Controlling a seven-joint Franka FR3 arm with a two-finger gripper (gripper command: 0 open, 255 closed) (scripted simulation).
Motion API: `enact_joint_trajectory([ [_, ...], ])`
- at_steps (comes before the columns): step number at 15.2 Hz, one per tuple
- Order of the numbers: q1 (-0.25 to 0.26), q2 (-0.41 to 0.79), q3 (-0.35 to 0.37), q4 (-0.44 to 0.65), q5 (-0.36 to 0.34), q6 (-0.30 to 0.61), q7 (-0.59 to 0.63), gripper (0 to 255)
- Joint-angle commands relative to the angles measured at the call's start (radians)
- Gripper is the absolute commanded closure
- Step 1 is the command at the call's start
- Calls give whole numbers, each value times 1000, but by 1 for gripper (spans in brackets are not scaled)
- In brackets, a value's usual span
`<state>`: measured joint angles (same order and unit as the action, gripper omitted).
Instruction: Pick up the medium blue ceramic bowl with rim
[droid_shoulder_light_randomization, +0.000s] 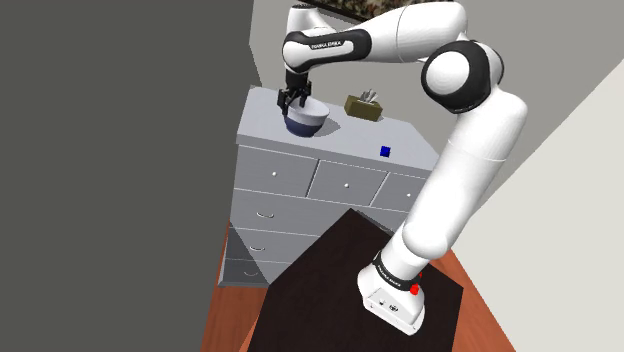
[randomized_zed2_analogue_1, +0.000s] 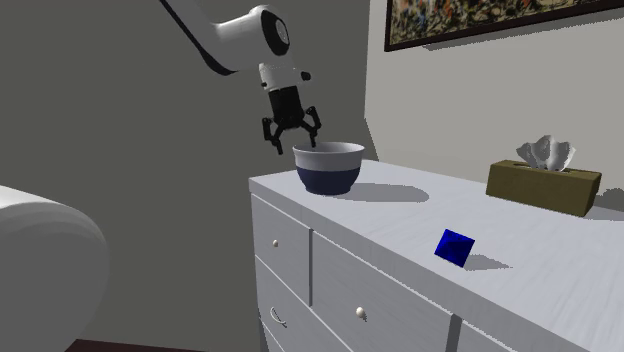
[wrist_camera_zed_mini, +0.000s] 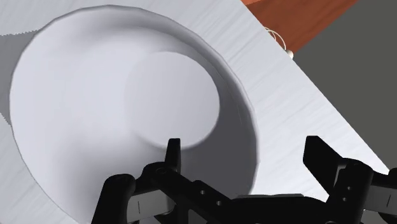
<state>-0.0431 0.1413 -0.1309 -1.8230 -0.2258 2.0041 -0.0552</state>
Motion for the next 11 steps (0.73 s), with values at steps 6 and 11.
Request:
enact_joint_trajectory([
  [6,-1,11,-1,-33,-3,44,10,255],
  [11,-1,11,-1,-34,-4,44,10,255],
])
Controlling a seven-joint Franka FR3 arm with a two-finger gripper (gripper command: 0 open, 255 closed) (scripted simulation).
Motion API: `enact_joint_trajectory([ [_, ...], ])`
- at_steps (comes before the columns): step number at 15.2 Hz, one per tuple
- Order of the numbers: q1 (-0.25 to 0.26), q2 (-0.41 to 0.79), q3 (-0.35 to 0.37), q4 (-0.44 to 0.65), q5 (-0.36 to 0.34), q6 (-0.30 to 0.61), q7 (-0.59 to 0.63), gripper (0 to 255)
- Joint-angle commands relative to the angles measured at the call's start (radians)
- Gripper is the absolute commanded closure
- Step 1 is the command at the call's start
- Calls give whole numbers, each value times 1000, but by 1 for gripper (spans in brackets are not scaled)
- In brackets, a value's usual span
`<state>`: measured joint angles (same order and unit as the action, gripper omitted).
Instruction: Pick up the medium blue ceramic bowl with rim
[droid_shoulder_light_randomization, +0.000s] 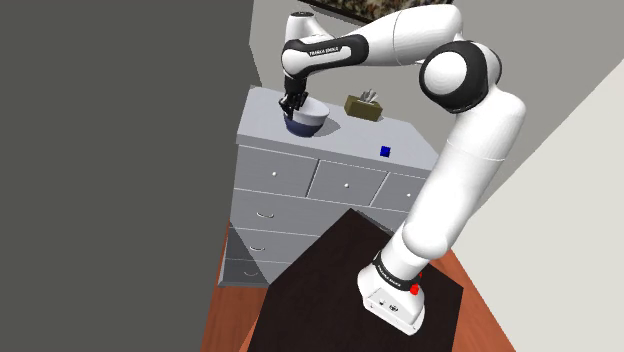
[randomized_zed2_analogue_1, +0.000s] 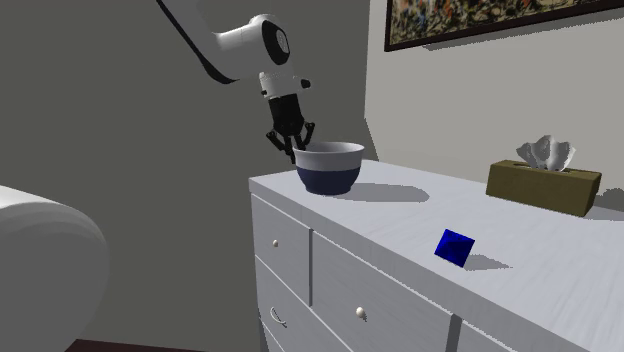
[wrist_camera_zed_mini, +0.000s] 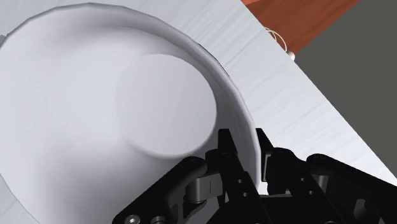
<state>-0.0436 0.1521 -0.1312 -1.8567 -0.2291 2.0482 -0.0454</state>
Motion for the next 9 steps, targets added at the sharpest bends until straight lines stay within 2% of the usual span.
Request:
enact_joint_trajectory([
  [1,0,0,0,0,0,0,0,255],
  [9,1,-17,1,59,5,-74,-15,255],
])
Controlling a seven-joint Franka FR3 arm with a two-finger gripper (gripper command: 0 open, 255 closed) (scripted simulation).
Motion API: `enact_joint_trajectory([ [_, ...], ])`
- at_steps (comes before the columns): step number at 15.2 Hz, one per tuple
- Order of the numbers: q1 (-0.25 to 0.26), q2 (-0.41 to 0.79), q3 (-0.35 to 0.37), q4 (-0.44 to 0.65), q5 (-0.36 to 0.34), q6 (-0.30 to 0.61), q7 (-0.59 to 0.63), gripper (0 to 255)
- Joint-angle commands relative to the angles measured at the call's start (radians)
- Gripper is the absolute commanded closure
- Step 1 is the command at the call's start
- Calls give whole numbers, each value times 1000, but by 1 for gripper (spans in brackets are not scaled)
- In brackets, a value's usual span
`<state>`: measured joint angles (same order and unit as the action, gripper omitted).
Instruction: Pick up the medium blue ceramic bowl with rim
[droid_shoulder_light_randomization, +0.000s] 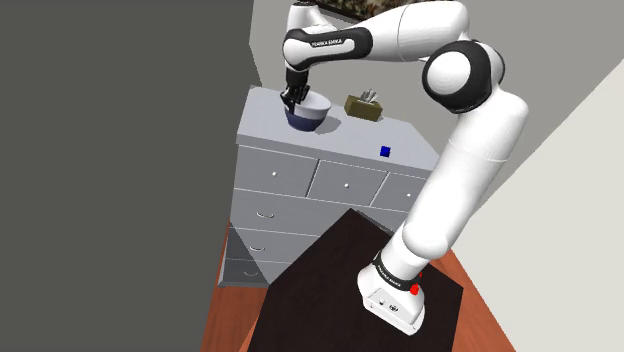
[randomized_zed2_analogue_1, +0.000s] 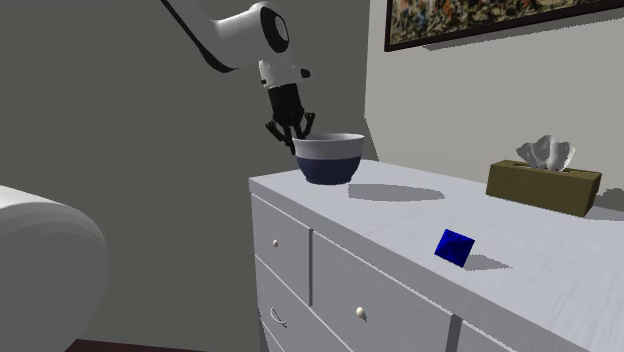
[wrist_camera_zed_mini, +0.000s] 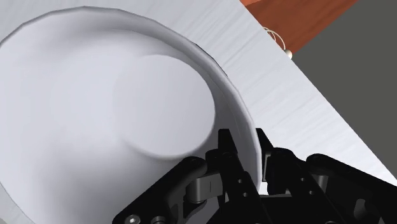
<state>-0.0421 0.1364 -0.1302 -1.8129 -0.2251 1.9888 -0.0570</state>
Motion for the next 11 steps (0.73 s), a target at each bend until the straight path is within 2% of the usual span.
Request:
enact_joint_trajectory([
  [1,0,-4,0,25,2,-27,-6,255],
  [9,2,-16,1,117,8,-129,-27,255],
  [11,2,-16,1,118,8,-131,-27,255],
])
